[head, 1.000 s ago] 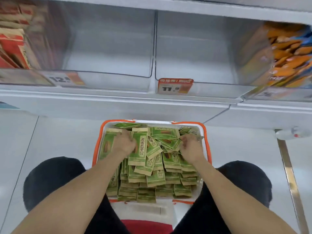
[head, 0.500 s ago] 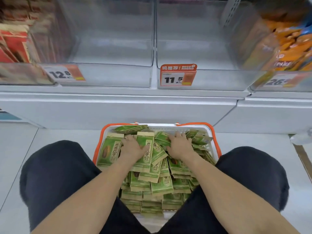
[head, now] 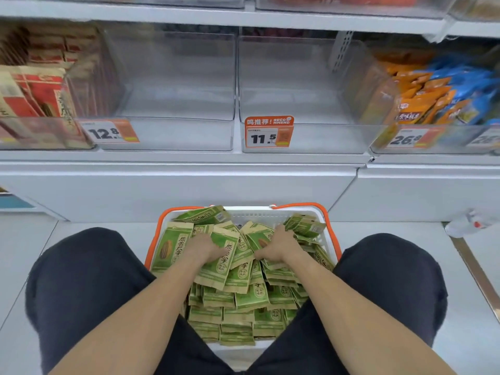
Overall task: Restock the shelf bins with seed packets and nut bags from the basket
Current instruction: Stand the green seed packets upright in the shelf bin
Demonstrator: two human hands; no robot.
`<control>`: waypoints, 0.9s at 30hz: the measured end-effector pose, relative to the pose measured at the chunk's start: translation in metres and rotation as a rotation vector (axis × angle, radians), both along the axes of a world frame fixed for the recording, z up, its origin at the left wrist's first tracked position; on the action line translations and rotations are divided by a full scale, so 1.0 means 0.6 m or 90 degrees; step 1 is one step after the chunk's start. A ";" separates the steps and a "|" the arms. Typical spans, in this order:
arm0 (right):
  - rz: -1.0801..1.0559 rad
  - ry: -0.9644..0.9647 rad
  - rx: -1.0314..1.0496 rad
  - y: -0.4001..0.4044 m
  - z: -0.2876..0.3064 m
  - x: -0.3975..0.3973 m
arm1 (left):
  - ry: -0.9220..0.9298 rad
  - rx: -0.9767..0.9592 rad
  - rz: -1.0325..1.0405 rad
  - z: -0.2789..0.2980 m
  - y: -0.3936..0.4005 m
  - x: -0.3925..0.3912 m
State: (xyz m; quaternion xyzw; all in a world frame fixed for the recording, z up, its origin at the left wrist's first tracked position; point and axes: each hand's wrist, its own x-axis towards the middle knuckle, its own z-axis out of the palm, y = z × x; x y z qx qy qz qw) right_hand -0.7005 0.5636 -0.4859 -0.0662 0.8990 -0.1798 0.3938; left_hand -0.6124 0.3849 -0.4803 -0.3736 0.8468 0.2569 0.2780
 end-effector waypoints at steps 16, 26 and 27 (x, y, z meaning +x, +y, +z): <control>-0.295 -0.214 -0.585 -0.019 0.212 -0.002 | 0.401 0.534 0.211 0.247 -0.067 -0.006; -0.184 -0.077 -0.642 -0.101 0.268 -0.052 | 0.655 0.455 0.071 0.298 -0.128 -0.060; -0.153 -0.032 -0.643 -0.109 0.262 -0.056 | 0.659 0.449 0.052 0.293 -0.133 -0.066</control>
